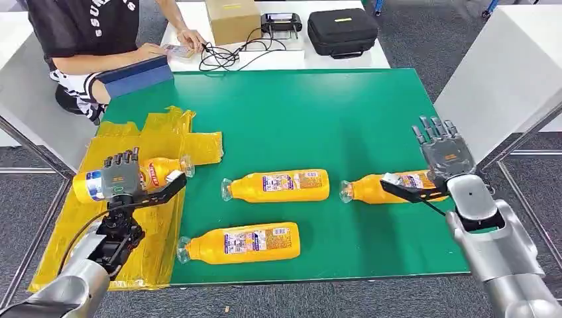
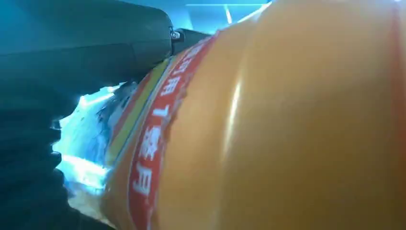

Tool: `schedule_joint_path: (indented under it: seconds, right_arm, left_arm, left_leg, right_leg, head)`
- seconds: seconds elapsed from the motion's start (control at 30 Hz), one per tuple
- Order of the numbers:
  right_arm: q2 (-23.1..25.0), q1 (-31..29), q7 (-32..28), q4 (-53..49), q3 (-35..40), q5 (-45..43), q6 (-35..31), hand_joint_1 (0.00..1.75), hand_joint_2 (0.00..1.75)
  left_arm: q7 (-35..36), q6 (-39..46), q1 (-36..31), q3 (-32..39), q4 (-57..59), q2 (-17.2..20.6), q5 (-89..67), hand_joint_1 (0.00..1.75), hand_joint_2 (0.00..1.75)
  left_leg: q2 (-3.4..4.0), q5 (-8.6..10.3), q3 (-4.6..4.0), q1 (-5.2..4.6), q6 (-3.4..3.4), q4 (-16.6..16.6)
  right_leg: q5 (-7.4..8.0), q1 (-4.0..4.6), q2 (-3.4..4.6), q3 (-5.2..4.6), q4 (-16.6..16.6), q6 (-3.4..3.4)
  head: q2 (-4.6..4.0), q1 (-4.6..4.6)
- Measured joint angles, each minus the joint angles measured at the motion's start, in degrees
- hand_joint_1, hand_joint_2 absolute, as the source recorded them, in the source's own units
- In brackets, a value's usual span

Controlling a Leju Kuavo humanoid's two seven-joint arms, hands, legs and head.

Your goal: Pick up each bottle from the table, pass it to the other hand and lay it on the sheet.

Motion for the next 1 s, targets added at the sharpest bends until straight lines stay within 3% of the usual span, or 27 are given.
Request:
schedule_joint_path:
  seconds: [0.1, 0.23, 0.37, 0.4, 0.7, 0.83, 1.0]
  right_arm:
    - [-0.5, -0.7, -4.0, 2.3, -1.9, -2.8, 1.3, 0.00, 1.75]
    - [-2.4, -0.6, -11.3, 4.8, -5.5, -13.4, 7.5, 0.00, 1.75]
    - [-5.3, 0.7, -14.4, 5.7, -8.1, -19.8, 12.7, 0.00, 1.75]
    - [-6.0, 1.1, -14.4, 5.9, -8.4, -20.2, 13.1, 0.00, 1.75]
    - [-9.6, 5.1, -13.6, 6.2, -9.5, -25.3, 17.5, 0.00, 1.75]
    - [-10.6, 7.5, -13.0, 5.6, -9.9, -26.5, 18.1, 0.00, 1.75]
    - [-8.6, 8.5, -13.5, 6.1, -9.7, -21.9, 10.8, 0.00, 1.75]
  left_arm:
    - [-2.2, 1.0, 0.0, 2.2, 0.0, -0.6, 1.2, 0.00, 1.75]
    - [-17.0, 0.1, -0.2, 7.7, 0.0, -2.6, 14.9, 0.00, 1.75]
    - [-21.5, 0.0, -0.3, 11.3, -0.9, -4.5, 22.1, 0.00, 1.75]
    - [-22.0, -0.2, -0.4, 11.8, -1.2, -4.8, 23.2, 0.00, 0.00]
    - [-27.4, -3.1, -0.5, 12.8, -3.6, -6.5, 33.5, 0.00, 0.00]
    - [-33.2, -6.6, -0.4, 12.7, -5.6, -7.5, 42.1, 0.00, 0.00]
    - [-35.2, -8.4, 1.3, 9.9, -11.9, -8.3, 49.1, 0.00, 0.00]
  left_leg:
    - [-0.01, 0.00, 0.00, 0.00, 0.00, 0.0]
    - [-0.27, 0.00, -0.01, 0.00, 0.00, 0.0]
    - [-0.26, -0.01, -0.05, -0.01, 0.02, 0.0]
    - [-0.26, -0.01, -0.07, -0.02, 0.02, 0.0]
    - [-0.20, -0.02, -0.03, -0.01, 0.03, 0.0]
    - [-0.25, -0.02, -0.06, 0.00, 0.03, 0.0]
    - [0.01, -0.04, -0.09, -0.01, 0.04, 0.0]
  right_leg:
    - [0.00, 0.00, -0.02, 0.00, 0.0, 0.00]
    - [0.00, -0.01, -0.23, 0.00, 0.0, 0.01]
    - [0.00, -0.01, -0.23, 0.00, 0.0, 0.01]
    - [0.00, -0.01, -0.23, 0.00, 0.0, 0.01]
    - [0.00, 0.00, -0.23, -0.02, 0.0, 0.01]
    - [0.00, 0.01, -0.24, -0.01, 0.0, 0.01]
    - [0.00, 0.02, -0.12, -0.01, 0.0, 0.01]
  head:
    - [0.00, -0.02]
    - [0.02, -0.02]
    - [0.00, 0.00]
    - [0.02, -0.02]
    - [0.02, -0.04]
    - [0.00, -0.02]
    - [0.00, -0.02]
